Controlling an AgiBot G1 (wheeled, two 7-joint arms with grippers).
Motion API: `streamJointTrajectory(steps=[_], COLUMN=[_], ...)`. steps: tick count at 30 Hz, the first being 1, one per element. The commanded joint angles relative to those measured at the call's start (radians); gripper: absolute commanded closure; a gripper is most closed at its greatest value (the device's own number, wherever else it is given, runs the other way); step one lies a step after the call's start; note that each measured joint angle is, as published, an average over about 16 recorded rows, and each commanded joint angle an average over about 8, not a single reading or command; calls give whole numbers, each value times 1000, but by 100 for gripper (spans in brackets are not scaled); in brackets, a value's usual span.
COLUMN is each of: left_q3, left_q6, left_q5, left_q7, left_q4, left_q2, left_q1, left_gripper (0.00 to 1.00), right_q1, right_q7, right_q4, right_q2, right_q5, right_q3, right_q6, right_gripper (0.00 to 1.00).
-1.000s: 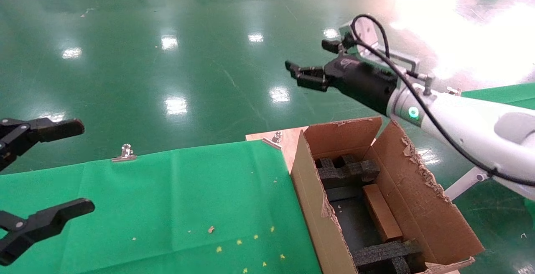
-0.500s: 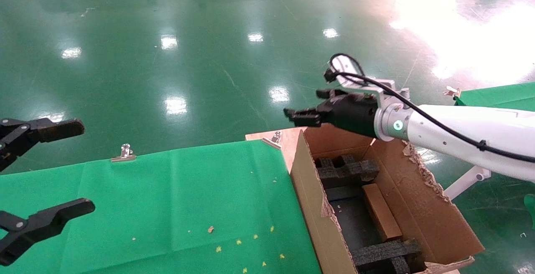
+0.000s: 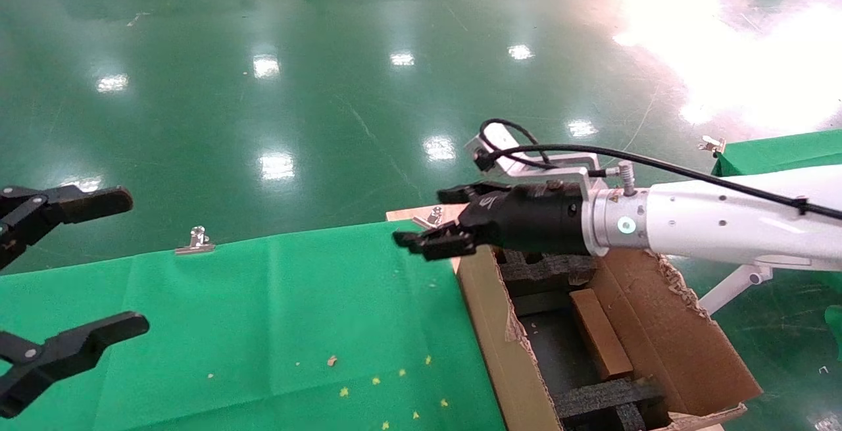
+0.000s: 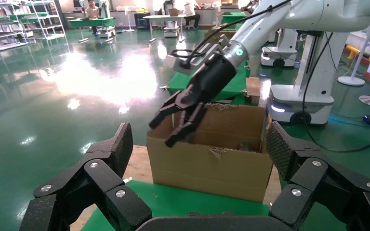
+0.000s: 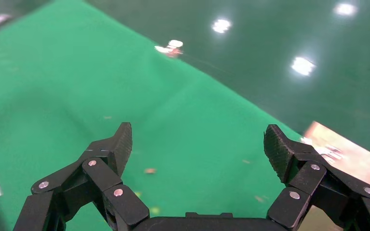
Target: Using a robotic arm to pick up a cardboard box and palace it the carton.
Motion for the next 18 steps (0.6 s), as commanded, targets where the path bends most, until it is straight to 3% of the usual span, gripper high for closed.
streamJointTrajectory(steps=[1,18], left_q3=[0,0], left_q6=[0,0], left_q5=[0,0], left_q7=[0,0], left_q4=[0,0], left_q2=[0,0], left_q1=[0,0], left_gripper=[0,0], right_q1=[-32,-312], right_q7=[-55,-534], right_q4=[-3,-32], right_q2=[-4,-36], right_q5=[37,361], right_q3=[64,631], right_q6=[-59,-576], right_gripper=[0,0])
